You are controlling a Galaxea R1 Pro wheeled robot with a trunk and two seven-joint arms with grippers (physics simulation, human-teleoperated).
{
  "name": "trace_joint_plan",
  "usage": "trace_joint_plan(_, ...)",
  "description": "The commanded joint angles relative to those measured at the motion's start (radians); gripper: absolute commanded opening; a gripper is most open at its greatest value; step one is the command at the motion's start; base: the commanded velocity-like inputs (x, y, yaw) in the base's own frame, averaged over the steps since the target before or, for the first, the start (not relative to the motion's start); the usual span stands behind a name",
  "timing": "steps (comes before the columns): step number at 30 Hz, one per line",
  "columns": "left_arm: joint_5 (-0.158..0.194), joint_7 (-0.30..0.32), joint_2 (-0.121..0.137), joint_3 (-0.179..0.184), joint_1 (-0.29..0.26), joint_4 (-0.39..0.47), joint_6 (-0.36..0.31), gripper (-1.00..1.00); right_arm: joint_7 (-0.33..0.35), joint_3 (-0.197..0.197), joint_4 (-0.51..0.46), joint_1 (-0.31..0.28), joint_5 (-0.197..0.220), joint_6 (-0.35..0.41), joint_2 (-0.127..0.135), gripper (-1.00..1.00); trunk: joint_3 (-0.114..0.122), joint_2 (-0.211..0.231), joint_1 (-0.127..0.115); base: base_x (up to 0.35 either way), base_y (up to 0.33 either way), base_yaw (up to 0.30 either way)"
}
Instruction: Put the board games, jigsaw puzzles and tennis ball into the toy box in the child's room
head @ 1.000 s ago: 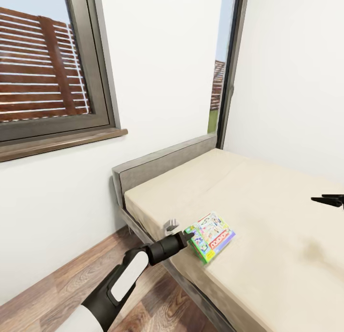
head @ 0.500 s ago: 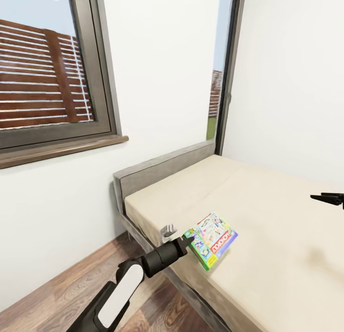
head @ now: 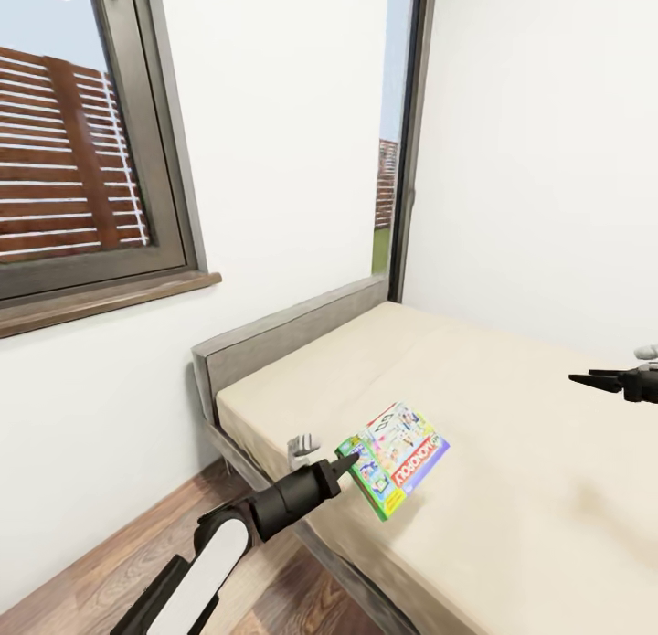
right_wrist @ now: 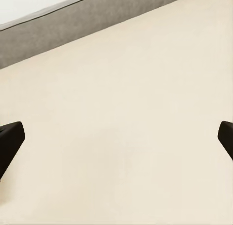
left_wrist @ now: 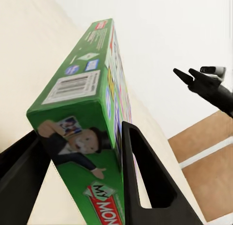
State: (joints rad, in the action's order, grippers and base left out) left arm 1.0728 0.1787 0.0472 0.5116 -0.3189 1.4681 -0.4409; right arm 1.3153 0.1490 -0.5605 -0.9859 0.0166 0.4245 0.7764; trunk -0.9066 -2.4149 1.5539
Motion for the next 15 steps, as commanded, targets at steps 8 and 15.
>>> trace_joint_plan(8, 0.007, 0.002, 0.041, -0.097, 0.058, 0.05, -0.007, -1.0, -0.294, -0.007, 0.0, 0.005, -0.011, 0.06, -0.115, 1.0, 0.024, 0.056, -0.031, 0.0, 0.0, -0.012)
trace_joint_plan(15, 0.006, 0.087, 0.072, -0.245, 0.142, 0.057, -0.006, -1.0, -0.363, 0.001, -0.375, 0.202, -0.016, 0.225, -0.202, 1.0, 0.046, 0.105, -0.058, 0.0, 0.0, 0.0)
